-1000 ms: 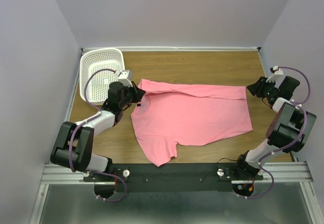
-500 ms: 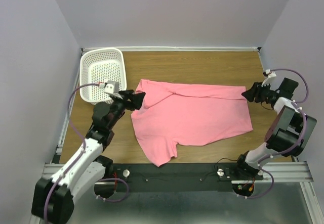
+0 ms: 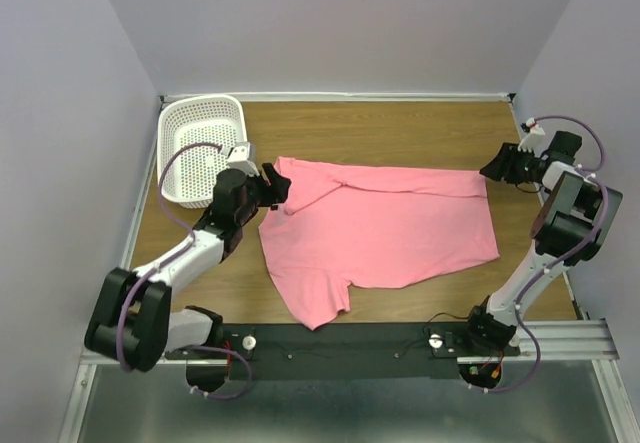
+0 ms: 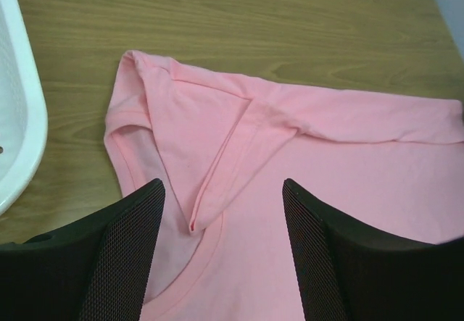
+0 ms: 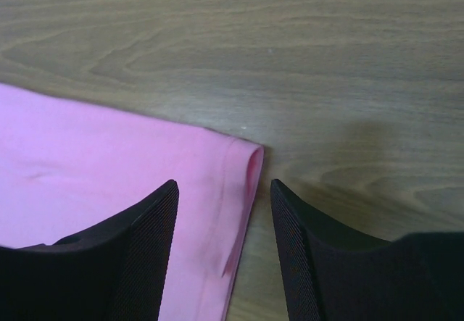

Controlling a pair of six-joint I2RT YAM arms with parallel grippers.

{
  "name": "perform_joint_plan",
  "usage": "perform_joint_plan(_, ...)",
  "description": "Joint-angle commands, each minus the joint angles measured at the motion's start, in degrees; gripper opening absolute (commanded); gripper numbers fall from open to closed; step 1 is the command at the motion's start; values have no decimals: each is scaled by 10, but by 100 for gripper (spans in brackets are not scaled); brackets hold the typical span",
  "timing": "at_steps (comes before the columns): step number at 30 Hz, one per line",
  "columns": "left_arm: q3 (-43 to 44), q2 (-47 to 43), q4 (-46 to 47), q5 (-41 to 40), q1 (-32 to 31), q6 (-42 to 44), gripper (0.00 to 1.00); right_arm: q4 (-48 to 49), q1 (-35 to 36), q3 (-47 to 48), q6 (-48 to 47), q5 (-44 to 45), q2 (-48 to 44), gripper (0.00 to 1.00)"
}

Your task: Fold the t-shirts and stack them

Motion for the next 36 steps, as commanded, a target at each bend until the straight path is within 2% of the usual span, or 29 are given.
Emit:
perform_joint_plan(1, 58, 72, 12, 8, 3, 6, 72, -25, 11, 45, 39, 38, 40, 61)
perform_joint_plan(3, 78, 126, 21, 30, 3, 18, 70, -27, 13, 57, 42, 37, 54, 61)
perform_joint_plan(6, 146, 196, 13, 112, 1, 54, 62, -26, 18, 61, 46, 29, 62, 61)
perform_joint_plan(7, 183, 245, 6, 154, 0, 70, 60, -26, 18, 58, 46, 28, 62, 61)
perform_joint_plan(10, 255, 331, -32, 196, -13, 92, 60, -27, 19, 51, 43, 19, 58, 62)
perform_joint_plan(15, 355, 431, -108, 174, -35, 125, 61, -28, 19, 34, 35, 7, 45, 62)
perform_joint_plan(17, 372, 444, -128, 157, -36, 131, 61, -28, 19, 26, 33, 5, 42, 62)
perform_joint_plan(27, 390, 458, -195, 91, -55, 157, 59, -28, 19, 17, 31, -9, 43, 62)
perform_joint_plan(30, 395, 466, -203, 86, -59, 161, 56, -28, 19, 15, 30, -9, 41, 62)
perform_joint_plan(31, 396, 469, -206, 87, -59, 162, 54, -28, 19, 14, 29, -8, 39, 62)
perform_joint_plan(33, 402, 472, -211, 91, -60, 163, 41, -28, 19, 12, 29, -7, 35, 62)
perform_joint_plan(34, 403, 471, -212, 92, -61, 162, 29, -28, 19, 11, 29, -7, 34, 62)
perform_joint_plan(36, 403, 461, -212, 92, -64, 163, 18, -28, 19, 10, 29, -7, 33, 62)
